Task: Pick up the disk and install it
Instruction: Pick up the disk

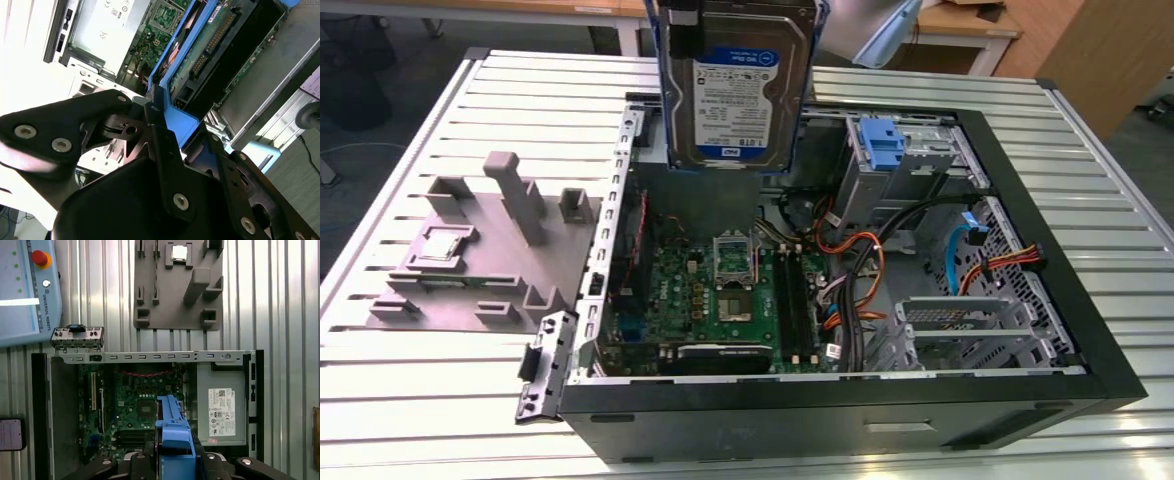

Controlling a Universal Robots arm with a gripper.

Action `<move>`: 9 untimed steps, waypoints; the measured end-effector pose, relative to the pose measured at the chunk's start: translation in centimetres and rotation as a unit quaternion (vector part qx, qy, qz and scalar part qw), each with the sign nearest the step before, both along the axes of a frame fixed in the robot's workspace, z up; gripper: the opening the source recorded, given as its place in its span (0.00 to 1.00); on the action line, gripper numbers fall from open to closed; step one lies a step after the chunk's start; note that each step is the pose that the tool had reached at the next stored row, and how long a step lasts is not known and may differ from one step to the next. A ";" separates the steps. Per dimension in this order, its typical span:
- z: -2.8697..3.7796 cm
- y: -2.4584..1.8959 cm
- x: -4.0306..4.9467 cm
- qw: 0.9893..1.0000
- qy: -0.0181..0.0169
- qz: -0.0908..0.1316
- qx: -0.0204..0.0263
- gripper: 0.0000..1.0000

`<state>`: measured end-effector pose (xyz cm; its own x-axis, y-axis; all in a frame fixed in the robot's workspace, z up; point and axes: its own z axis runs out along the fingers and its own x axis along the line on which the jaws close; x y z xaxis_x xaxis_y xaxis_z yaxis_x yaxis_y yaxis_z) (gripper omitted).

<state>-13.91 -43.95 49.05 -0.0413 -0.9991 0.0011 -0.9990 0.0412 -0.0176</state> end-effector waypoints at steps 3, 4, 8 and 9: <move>0.00 0.00 0.06 1.000 0.000 0.000 0.000 0.36; 0.00 0.00 0.08 1.000 0.000 0.000 0.000 0.36; 0.00 0.00 0.20 1.000 0.000 0.000 0.000 0.36; 0.00 0.01 0.29 1.000 0.000 0.000 0.000 0.36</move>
<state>-13.61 -43.94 49.05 -0.0412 -0.9992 0.0011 -0.9990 0.0412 -0.0176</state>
